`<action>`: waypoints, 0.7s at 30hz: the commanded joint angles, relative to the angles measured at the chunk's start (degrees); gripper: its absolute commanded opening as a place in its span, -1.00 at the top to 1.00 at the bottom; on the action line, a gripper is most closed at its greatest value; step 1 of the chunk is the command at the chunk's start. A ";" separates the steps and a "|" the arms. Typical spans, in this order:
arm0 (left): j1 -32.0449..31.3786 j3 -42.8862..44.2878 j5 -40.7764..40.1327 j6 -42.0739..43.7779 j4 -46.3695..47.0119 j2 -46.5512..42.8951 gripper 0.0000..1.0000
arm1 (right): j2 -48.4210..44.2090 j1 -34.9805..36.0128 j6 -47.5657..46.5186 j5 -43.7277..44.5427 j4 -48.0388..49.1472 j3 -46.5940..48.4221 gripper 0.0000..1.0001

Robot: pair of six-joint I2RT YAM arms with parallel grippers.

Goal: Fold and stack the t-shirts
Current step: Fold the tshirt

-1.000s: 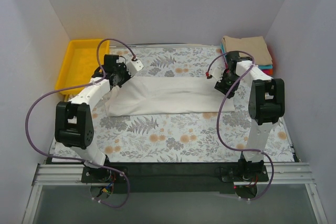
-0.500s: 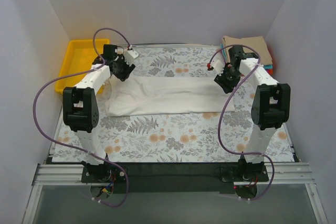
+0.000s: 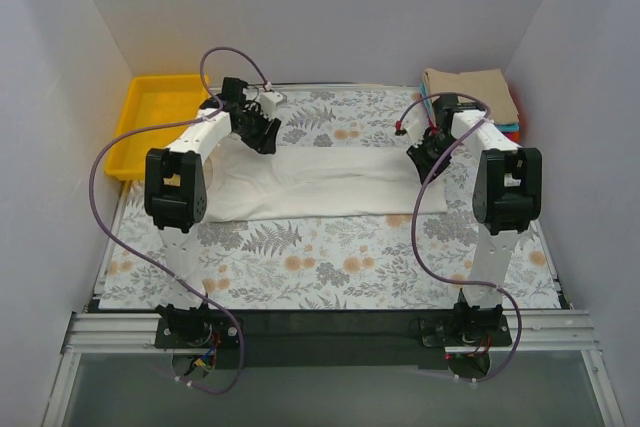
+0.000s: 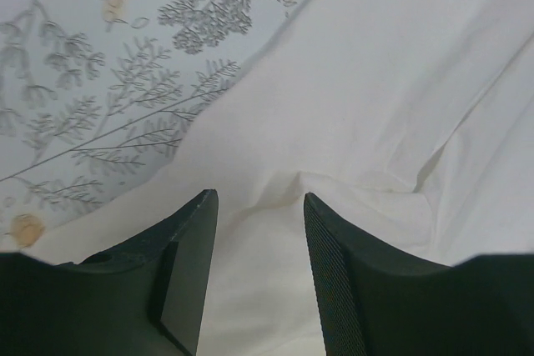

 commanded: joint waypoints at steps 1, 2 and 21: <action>-1.69 0.37 1.12 -1.53 -2.92 -0.67 0.13 | 2.20 -0.22 2.31 -0.73 -1.75 2.21 0.53; -1.95 0.10 0.86 -1.44 -2.92 -0.41 0.13 | 2.99 -0.31 2.40 -0.55 -1.67 2.12 0.54; -5.02 -2.36 -1.96 0.14 -3.79 3.64 0.30 | 3.61 -1.63 2.13 2.00 -1.67 -1.31 0.60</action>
